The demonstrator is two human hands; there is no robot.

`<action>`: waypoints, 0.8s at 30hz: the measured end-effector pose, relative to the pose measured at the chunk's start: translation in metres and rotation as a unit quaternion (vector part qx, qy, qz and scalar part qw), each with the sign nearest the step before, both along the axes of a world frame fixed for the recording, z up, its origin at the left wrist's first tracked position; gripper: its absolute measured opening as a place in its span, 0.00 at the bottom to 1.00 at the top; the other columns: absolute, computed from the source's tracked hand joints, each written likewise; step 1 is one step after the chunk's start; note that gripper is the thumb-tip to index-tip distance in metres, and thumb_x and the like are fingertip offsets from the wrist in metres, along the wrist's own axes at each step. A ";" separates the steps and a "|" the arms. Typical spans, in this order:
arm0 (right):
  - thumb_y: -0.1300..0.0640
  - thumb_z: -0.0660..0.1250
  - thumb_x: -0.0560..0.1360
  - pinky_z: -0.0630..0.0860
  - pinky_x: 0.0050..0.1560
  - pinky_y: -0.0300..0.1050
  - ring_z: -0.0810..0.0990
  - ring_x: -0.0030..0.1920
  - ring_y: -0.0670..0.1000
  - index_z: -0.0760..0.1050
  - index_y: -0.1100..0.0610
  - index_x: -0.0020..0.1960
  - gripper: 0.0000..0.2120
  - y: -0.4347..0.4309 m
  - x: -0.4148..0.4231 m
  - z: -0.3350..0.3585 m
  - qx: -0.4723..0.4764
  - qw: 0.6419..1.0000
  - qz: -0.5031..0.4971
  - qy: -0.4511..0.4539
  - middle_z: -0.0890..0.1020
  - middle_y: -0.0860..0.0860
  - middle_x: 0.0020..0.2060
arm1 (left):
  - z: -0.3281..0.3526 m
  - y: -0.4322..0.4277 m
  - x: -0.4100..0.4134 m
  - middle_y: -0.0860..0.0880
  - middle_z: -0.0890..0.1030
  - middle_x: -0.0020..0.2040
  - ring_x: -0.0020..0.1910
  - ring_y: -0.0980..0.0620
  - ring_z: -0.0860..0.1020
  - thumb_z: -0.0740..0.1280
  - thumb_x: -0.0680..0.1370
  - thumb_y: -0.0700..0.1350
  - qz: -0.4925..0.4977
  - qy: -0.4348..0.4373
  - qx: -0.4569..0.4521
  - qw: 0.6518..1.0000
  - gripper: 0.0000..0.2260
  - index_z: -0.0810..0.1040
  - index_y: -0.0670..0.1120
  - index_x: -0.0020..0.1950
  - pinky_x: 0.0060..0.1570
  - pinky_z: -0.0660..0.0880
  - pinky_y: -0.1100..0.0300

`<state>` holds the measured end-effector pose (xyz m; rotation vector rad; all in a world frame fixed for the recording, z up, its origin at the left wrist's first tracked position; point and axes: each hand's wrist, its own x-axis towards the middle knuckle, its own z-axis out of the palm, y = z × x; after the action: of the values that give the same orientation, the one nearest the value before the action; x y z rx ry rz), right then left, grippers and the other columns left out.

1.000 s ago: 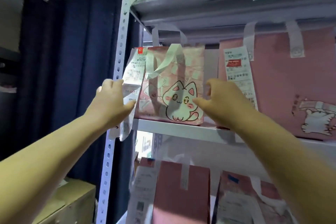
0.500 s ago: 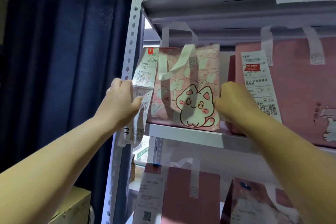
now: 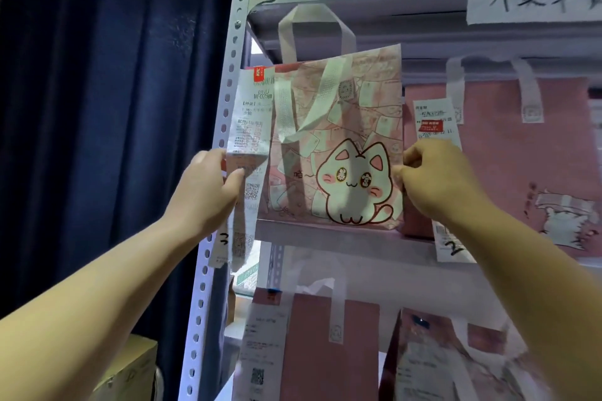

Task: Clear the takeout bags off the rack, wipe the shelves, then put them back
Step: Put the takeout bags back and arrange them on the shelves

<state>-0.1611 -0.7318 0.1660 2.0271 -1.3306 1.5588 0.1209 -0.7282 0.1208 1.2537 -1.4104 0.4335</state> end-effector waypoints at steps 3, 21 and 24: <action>0.61 0.67 0.73 0.73 0.37 0.46 0.78 0.37 0.58 0.76 0.63 0.38 0.07 0.005 -0.007 -0.005 -0.004 0.999 0.023 -0.026 0.80 0.58 0.34 | -0.001 0.017 -0.005 0.48 0.75 0.55 0.44 0.59 0.72 0.61 0.77 0.48 -0.011 0.009 -0.024 1.000 0.11 0.74 0.48 0.58 0.41 0.64 0.65; 0.62 0.62 0.76 0.81 0.44 0.54 0.82 0.42 0.51 0.76 0.53 0.47 0.06 0.126 -0.106 -0.033 -0.071 0.963 0.224 -0.132 0.82 0.48 0.41 | 0.003 0.199 -0.127 0.53 0.69 0.53 0.42 0.62 0.74 0.63 0.78 0.48 0.004 0.068 -0.192 0.979 0.06 0.71 0.52 0.55 0.33 0.69 0.71; 0.63 0.62 0.77 0.82 0.40 0.47 0.82 0.40 0.46 0.75 0.50 0.45 0.09 0.152 -0.150 -0.033 -0.097 0.969 0.188 -0.126 0.81 0.44 0.39 | 0.004 0.211 -0.171 0.53 0.69 0.53 0.41 0.64 0.74 0.63 0.78 0.51 -0.021 0.065 -0.201 0.977 0.06 0.70 0.54 0.53 0.28 0.70 0.73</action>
<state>-0.3107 -0.5803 0.1332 2.0959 -0.8506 2.0800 -0.0498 -0.5170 0.1246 0.9056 -1.1643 0.5647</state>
